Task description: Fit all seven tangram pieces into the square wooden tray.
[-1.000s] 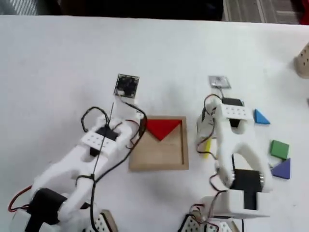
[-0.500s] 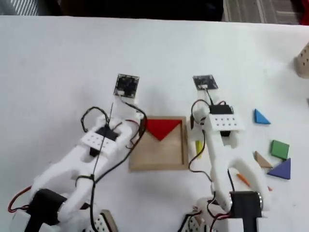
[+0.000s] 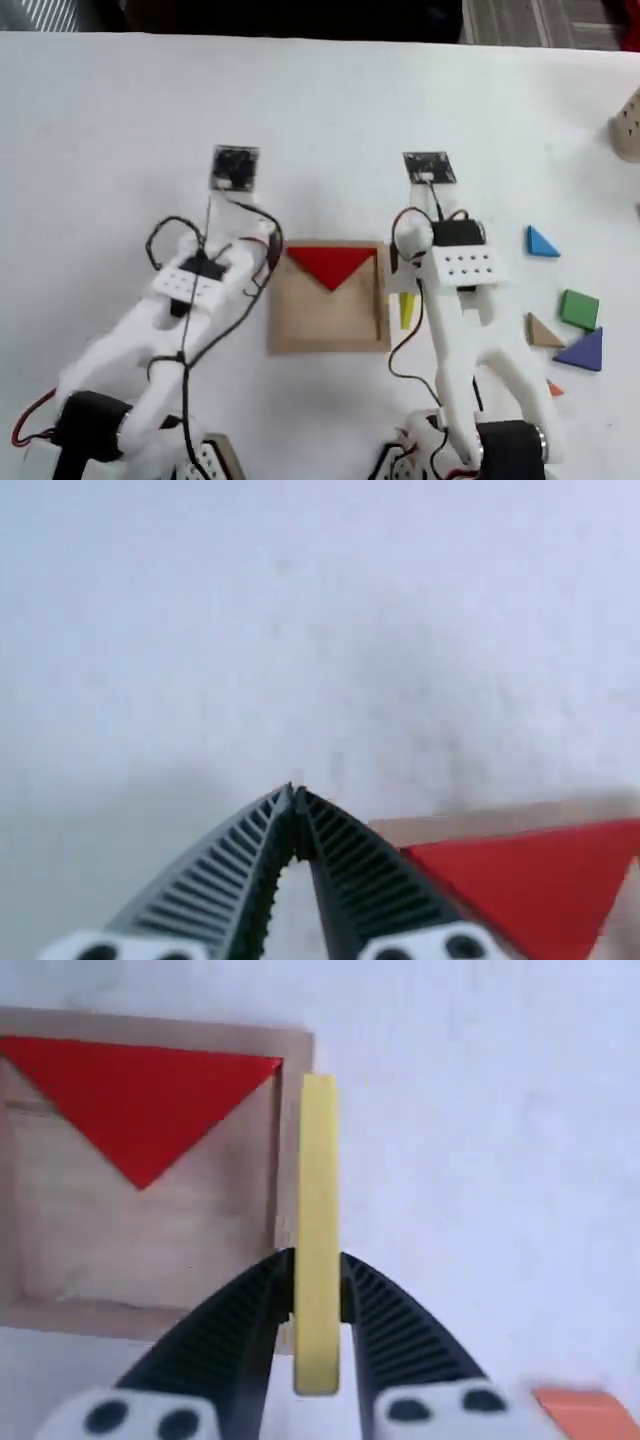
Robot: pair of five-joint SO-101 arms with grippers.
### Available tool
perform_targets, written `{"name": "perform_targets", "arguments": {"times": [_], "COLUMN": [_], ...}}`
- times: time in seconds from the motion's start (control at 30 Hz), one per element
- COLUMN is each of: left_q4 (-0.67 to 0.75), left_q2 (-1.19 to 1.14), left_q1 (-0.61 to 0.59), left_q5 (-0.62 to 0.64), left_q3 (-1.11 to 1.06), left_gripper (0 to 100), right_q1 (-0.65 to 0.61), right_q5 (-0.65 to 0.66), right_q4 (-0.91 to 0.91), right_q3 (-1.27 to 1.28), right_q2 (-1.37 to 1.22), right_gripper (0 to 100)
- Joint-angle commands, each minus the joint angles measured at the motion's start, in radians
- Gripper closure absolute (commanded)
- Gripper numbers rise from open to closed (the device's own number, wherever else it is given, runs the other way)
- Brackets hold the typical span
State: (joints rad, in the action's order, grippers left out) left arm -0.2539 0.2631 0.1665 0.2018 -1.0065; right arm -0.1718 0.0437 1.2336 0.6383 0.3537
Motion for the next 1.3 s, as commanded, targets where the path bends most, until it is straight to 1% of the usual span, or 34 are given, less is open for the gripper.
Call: {"name": "perform_targets", "arguments": {"times": [0.0, 0.1, 0.2, 0.3, 0.4, 0.63, 0.7, 0.9, 1.0, 1.13, 1.2, 1.27], "left_q4": [0.002, 0.006, 0.002, 0.002, 0.002, 0.002, 0.002, 0.002, 0.002, 0.002, 0.002, 0.0], "left_q2": [0.041, 0.042, 0.042, 0.041, 0.041, 0.041, 0.041, 0.041, 0.041, 0.041, 0.041, 0.041], "left_q1": [-0.091, -0.153, -0.191, -0.22, -0.223, -0.219, -0.219, -0.2, -0.179, -0.176, -0.16, -0.142], "left_q5": [0.032, 0.11, 0.15, 0.16, 0.16, 0.16, 0.16, 0.153, 0.152, 0.152, 0.149, 0.11], "left_q3": [0.071, 0.075, 0.091, 0.104, 0.106, 0.106, 0.106, 0.101, 0.1, 0.1, 0.098, 0.097], "left_gripper": [98, 98, 98, 98, 98, 98, 98, 98, 98, 98, 98, 98], "right_q1": [-0.081, -0.17, -0.234, -0.302, -0.378, -0.466, -0.49, -0.506, -0.506, -0.475, -0.446, -0.4], "right_q5": [-0.011, -0.015, -0.052, -0.077, -0.158, -0.267, -0.29, -0.381, -0.379, -0.377, -0.348, -0.27], "right_q4": [0.084, 0.131, 0.12, 0.044, -0.002, -0.008, -0.013, -0.058, -0.036, 0.061, 0.102, 0.142], "right_q3": [-0.137, -0.226, -0.258, -0.276, -0.308, -0.411, -0.427, -0.431, -0.451, -0.506, -0.529, -0.543], "right_q2": [-0.015, -0.056, -0.125, -0.211, -0.289, -0.418, -0.45, -0.533, -0.53, -0.472, -0.43, -0.38], "right_gripper": [97.9, 98.0, 97.8, 97.8, 97.8, 97.5, 94.6, 77.5, 72.7, 68.7, 67.3, 67.2]}}
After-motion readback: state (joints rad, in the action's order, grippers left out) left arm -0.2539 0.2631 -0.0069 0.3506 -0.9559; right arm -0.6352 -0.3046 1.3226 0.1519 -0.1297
